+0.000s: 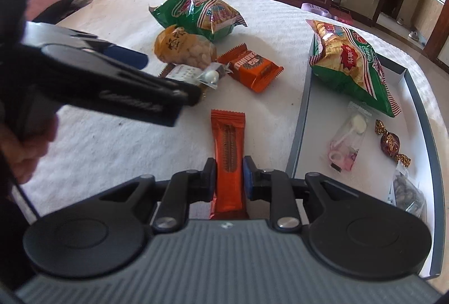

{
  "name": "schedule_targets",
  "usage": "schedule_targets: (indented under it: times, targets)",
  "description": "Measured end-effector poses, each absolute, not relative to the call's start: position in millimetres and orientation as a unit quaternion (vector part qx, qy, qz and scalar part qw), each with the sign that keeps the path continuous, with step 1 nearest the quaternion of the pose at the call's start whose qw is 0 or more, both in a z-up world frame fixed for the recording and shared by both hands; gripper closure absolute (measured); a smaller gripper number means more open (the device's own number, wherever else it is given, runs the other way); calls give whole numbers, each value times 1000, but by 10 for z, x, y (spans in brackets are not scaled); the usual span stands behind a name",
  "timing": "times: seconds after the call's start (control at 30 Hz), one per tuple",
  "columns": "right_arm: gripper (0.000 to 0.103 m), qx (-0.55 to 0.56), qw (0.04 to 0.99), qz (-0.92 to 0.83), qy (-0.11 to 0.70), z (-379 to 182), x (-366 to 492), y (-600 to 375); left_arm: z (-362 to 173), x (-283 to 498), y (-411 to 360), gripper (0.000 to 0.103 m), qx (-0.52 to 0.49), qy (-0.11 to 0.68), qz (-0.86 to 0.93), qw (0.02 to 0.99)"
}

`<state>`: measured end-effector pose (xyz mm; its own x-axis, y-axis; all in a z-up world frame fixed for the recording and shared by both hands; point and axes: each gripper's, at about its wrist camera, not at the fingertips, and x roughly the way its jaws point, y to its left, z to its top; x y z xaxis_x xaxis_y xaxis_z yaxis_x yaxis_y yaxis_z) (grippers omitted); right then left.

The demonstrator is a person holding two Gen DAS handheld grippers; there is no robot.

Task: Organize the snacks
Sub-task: 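Withdraw both tools and move the right tool toward the orange candy bar, then close the right tool on the orange candy bar while the left tool grasps the brown paper packet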

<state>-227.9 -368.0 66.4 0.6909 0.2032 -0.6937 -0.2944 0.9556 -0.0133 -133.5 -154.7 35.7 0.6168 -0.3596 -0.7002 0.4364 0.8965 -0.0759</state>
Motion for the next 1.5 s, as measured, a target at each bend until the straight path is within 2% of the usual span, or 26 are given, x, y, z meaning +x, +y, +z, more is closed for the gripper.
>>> schedule_targets:
  times: [0.13, 0.2, 0.27, 0.3, 0.37, 0.47, 0.6, 0.63, 0.67, 0.7, 0.73, 0.9, 0.97, 1.0, 1.07, 1.17, 1.3, 1.5]
  targets:
    - [80, -64, 918, 136, 368, 669, -2293, -3675, 242, -1276, -1654, 19, 66, 386, -215, 895]
    - [80, -63, 917, 137, 368, 662, -2289, -3674, 235, -1276, -1655, 27, 66, 382, -217, 896]
    - [80, -63, 917, 138, 368, 657, -2282, -3665, 248, -1269, -1626, 49, 61, 378, -220, 897]
    - [80, -63, 918, 138, 368, 658, -2283, -3669, 250, -1261, -1608, 55, 57, 378, -225, 896]
    - [80, -62, 918, 136, 368, 654, -2292, -3665, 250, -1235, -1556, 78, 42, 380, -236, 893]
    - [80, -61, 918, 133, 368, 656, -2306, -3648, 257, -1239, -1528, 88, 37, 383, -244, 890]
    - [80, -56, 918, 132, 369, 664, -2302, -3644, 256, -1265, -1540, 84, 46, 386, -244, 889]
    - [80, -55, 918, 132, 369, 664, -2303, -3640, 257, -1268, -1547, 65, 54, 383, -239, 891]
    - [80, -56, 918, 134, 370, 663, -2298, -3637, 265, -1267, -1544, 31, 61, 377, -229, 895]
    - [80, -56, 917, 135, 371, 662, -2299, -3630, 281, -1270, -1532, 19, 62, 368, -219, 901]
    - [80, -56, 917, 136, 371, 660, -2289, -3630, 304, -1264, -1513, 13, 56, 357, -217, 907]
    - [79, -54, 915, 142, 373, 659, -2276, -3627, 267, -1103, -1485, 14, 29, 360, -228, 904]
    - [79, -55, 915, 145, 373, 661, -2272, -3637, 205, -1019, -1503, 17, 27, 371, -228, 900]
    - [79, -55, 915, 146, 373, 663, -2270, -3639, 184, -989, -1510, 21, 24, 370, -229, 900]
    - [79, -56, 915, 146, 373, 664, -2267, -3641, 183, -972, -1530, 36, 30, 362, -226, 904]
    - [78, -57, 915, 144, 372, 663, -2269, -3621, 194, -961, -1508, 52, 16, 365, -238, 900]
    - [78, -64, 917, 139, 368, 677, -2287, -3577, 224, -994, -1447, 64, 6, 374, -244, 895]
    - [78, -59, 921, 141, 358, 739, -2368, -3530, 370, -1178, -1299, 65, 5, 368, -244, 897]
